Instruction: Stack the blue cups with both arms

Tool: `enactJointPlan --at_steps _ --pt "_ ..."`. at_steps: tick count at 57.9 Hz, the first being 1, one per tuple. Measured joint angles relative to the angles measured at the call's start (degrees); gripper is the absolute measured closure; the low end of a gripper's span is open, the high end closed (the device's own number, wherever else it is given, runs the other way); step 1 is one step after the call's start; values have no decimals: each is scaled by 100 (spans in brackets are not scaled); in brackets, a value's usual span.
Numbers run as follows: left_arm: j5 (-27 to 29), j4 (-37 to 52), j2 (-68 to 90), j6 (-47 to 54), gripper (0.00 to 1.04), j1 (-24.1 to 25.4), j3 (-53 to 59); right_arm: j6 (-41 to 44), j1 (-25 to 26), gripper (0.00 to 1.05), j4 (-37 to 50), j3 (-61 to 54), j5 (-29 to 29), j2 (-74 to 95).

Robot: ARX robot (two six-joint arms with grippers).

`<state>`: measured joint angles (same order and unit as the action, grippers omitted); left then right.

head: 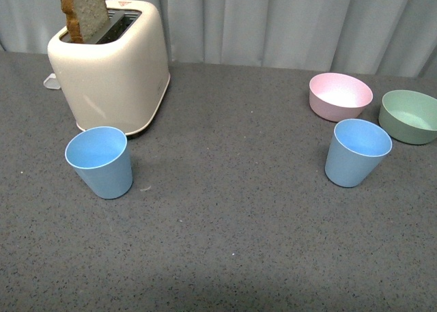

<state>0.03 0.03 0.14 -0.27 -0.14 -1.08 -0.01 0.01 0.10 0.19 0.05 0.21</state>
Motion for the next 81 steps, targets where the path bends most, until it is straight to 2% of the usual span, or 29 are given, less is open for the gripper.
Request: enactJointPlan --at_steps 50,52,53,54,56,59,70,81 --pt "0 0 0 0 7 0 0 0 0 10 0 0 2 0" --pt "208 -138 83 -92 7 -90 -37 0 0 10 0 0 0 0" --pt "691 -365 201 -256 7 -190 -125 0 0 10 0 0 2 0" --pt "776 -483 299 -302 7 -249 -166 0 0 10 0 0 2 2" --pt "1495 -625 796 -651 7 -378 -291 0 0 10 0 0 0 0" --pt "1775 -256 1694 -1012 7 -280 -348 0 0 10 0 0 4 0" --pt "979 1368 4242 -1506 7 208 -876 0 0 10 -2 0 2 0" --pt "0 1561 6592 -1766 7 210 -1816 0 0 10 -2 0 2 0"
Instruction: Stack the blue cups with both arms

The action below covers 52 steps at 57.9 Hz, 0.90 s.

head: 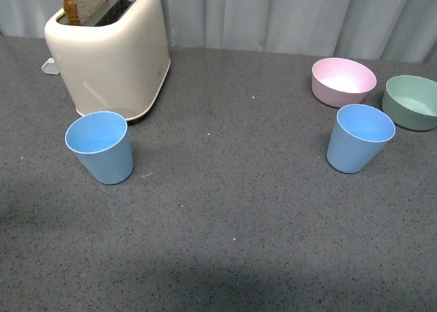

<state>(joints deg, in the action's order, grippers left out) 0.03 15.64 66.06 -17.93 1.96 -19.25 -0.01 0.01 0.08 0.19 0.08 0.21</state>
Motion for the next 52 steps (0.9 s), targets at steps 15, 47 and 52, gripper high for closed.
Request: enactJointPlan --at_steps 15,47,52 --pt "-487 -612 2341 -197 7 -293 -1740 0 0 10 0 0 0 0" --pt "-409 -1657 4089 -317 7 -623 -3217 0 0 10 0 0 0 0" --pt "-284 -1805 4227 -356 7 -614 -3366 0 0 10 0 0 0 0"
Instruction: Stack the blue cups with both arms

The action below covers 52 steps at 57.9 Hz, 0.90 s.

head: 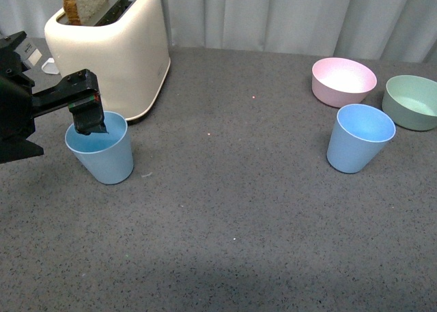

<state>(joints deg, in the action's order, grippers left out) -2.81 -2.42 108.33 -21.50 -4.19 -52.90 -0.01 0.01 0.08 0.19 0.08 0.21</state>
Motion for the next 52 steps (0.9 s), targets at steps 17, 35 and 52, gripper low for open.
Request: enactJointPlan --at_steps 17,35,52 --pt "-24 -398 227 -463 34 4 -238 0 0 10 0 0 0 0" --pt "-63 -610 238 -540 81 -24 -334 0 0 10 0 0 0 0" --pt "-17 -748 170 -509 101 -168 -369 0 0 10 0 0 0 0"
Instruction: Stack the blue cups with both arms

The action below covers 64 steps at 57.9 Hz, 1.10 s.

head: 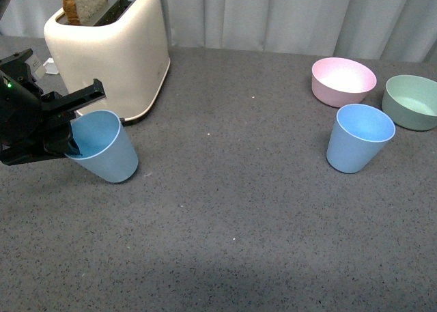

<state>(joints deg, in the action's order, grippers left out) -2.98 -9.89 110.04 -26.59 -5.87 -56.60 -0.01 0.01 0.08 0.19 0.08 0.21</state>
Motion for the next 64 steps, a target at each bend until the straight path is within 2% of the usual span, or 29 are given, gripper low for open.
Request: enactJointPlan --at_steps 6,17,35,48,64 --pt "127 -153 -33 46 101 -223 -138 0 0 10 0 0 2 0" --pt "280 -461 120 9 101 -1075 -839 0 0 10 0 0 0 0" --pt "332 -748 804 -323 101 -1910 -1543 0 0 10 0 0 0 0" --pt "393 -894 1108 -426 101 -2194 -2020 0 0 10 0 0 0 0" --pt "527 -1001 1305 -437 101 -2225 -2210 0 0 10 0 0 0 0"
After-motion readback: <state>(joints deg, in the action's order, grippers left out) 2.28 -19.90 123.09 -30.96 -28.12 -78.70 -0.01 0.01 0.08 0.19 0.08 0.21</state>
